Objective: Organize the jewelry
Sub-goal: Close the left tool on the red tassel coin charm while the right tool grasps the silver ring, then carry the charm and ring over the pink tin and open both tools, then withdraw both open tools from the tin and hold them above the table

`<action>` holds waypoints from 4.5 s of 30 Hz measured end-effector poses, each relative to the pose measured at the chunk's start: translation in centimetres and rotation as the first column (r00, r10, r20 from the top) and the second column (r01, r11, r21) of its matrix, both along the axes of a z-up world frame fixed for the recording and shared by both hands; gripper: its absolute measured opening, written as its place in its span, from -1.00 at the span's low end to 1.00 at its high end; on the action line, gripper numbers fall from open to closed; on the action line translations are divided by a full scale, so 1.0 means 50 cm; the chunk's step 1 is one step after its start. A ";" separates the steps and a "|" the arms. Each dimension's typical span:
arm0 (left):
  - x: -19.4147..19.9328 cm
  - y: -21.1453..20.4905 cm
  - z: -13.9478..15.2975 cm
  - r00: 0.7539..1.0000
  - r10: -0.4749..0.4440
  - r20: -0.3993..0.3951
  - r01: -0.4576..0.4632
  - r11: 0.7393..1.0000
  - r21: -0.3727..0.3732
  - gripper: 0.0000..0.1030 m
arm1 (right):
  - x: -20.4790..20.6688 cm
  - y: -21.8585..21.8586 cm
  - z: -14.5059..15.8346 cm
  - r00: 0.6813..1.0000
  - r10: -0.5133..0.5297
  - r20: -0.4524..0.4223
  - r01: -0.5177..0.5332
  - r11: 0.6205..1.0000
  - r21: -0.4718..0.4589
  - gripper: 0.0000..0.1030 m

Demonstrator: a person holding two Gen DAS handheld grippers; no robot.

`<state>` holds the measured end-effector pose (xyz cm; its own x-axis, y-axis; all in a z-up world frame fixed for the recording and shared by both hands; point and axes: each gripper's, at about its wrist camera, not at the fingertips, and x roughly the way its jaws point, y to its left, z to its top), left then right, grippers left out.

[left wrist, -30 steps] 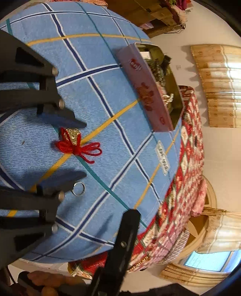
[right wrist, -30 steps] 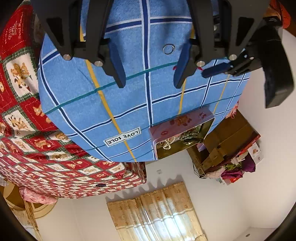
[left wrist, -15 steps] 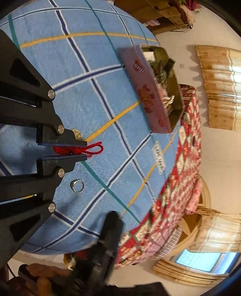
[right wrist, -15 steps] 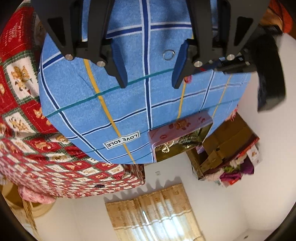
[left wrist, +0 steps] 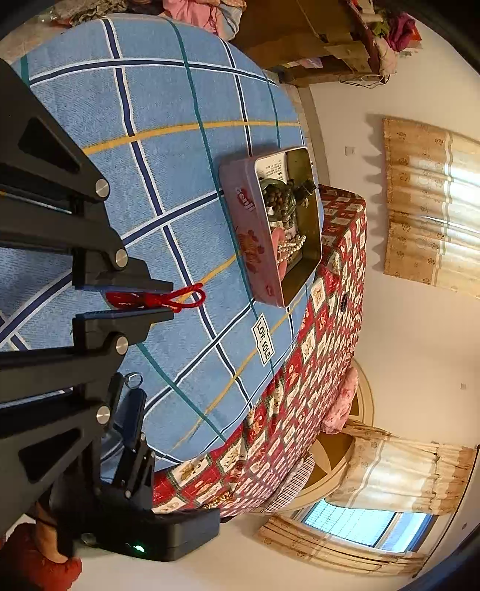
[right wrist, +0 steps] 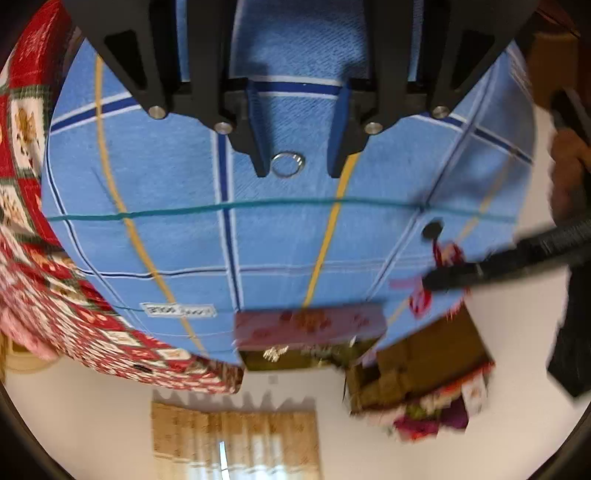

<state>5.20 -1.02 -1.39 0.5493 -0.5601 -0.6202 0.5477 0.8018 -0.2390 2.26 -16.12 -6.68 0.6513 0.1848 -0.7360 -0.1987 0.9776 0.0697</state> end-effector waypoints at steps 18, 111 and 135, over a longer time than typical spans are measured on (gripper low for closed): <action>0.009 0.024 -0.006 0.999 0.027 -0.022 -0.028 1.000 -0.010 -0.88 | 0.001 -0.025 0.020 0.999 -0.027 0.030 0.026 0.999 0.045 -0.56; 0.235 -0.016 -0.023 0.921 0.372 0.117 -0.381 0.922 0.073 0.44 | 0.281 -0.057 0.141 0.898 -0.321 0.302 0.234 0.927 0.292 0.60; 0.059 0.010 0.061 0.822 0.506 0.262 -0.552 0.821 0.144 0.45 | 0.083 -0.018 0.207 0.858 -0.334 0.390 0.265 0.939 0.221 0.95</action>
<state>8.13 -0.55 1.68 0.8488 -0.0191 -0.5284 0.0416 0.9987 0.0307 6.39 -17.05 3.67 0.9317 0.0189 -0.3627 0.0582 0.9779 0.2006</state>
